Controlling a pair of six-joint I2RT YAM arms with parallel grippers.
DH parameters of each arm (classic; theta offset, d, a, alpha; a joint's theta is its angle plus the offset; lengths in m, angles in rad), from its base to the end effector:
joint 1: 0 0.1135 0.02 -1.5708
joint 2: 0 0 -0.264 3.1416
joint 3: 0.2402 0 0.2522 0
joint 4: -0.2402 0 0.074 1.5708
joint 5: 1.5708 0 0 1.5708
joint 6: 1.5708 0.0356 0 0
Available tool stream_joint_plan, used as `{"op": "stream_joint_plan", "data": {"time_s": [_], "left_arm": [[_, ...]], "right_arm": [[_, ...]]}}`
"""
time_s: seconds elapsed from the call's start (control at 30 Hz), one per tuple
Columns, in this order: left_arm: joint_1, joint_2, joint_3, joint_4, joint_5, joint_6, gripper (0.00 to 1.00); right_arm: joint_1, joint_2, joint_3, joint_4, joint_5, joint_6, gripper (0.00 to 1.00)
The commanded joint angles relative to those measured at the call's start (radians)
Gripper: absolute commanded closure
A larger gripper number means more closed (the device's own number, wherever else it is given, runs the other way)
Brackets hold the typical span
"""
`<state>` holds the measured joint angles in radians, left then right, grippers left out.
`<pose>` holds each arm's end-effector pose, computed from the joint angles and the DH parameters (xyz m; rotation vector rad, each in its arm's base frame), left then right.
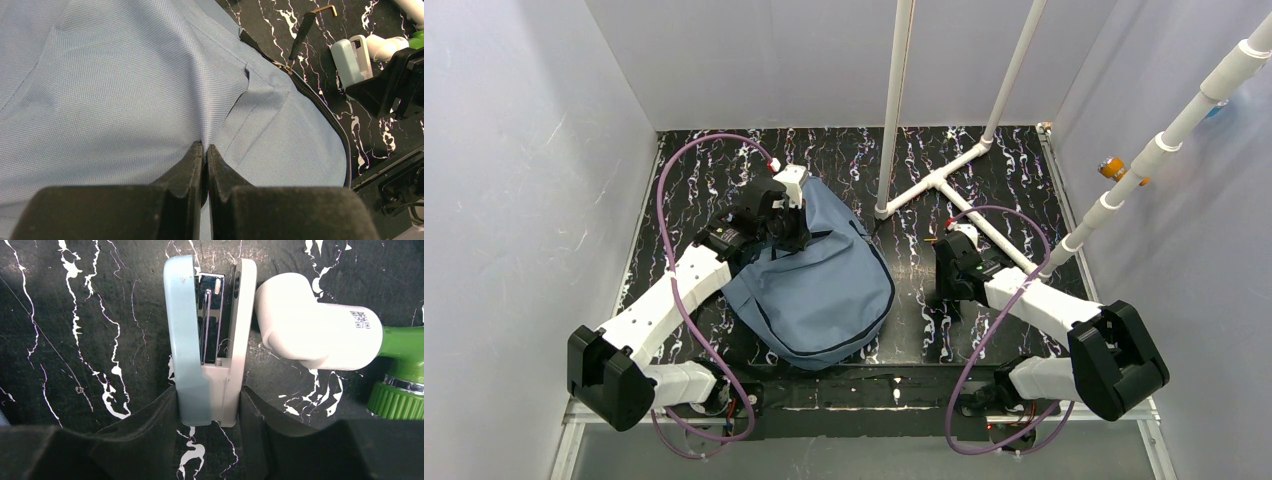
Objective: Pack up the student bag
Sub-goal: Pick up the stationery from the center of the board.
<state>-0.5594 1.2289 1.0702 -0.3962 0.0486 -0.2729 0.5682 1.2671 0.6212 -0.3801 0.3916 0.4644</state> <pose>0.2330 -0.1479 0.3250 0.3394 2.1468 -0.5374 0.1996 0.1113 0.1745 0.0086 2.4844 -0.0858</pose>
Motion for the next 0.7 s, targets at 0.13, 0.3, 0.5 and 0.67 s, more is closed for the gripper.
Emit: {"op": "stream_joint_plan", "data": {"time_s": [0.13, 0.3, 0.5, 0.67], "left_arm": [[-0.014, -0.005, 0.000, -0.017, 0.092, -0.027, 1.00], [-0.014, -0.009, 0.006, -0.022, 0.084, -0.024, 1.00], [-0.015, -0.013, 0.020, -0.029, 0.056, -0.010, 1.00], [-0.014, -0.013, 0.025, -0.028, 0.041, -0.009, 1.00]], "right_arm": [[0.006, -0.058, 0.051, 0.031, -0.028, -0.040, 0.63], [0.004, -0.125, 0.056, 0.083, -0.100, -0.069, 0.76], [0.004, -0.213, 0.115, 0.070, -0.284, -0.087, 0.88], [0.004, -0.282, 0.200, 0.028, -0.498, -0.178, 0.90]]}}
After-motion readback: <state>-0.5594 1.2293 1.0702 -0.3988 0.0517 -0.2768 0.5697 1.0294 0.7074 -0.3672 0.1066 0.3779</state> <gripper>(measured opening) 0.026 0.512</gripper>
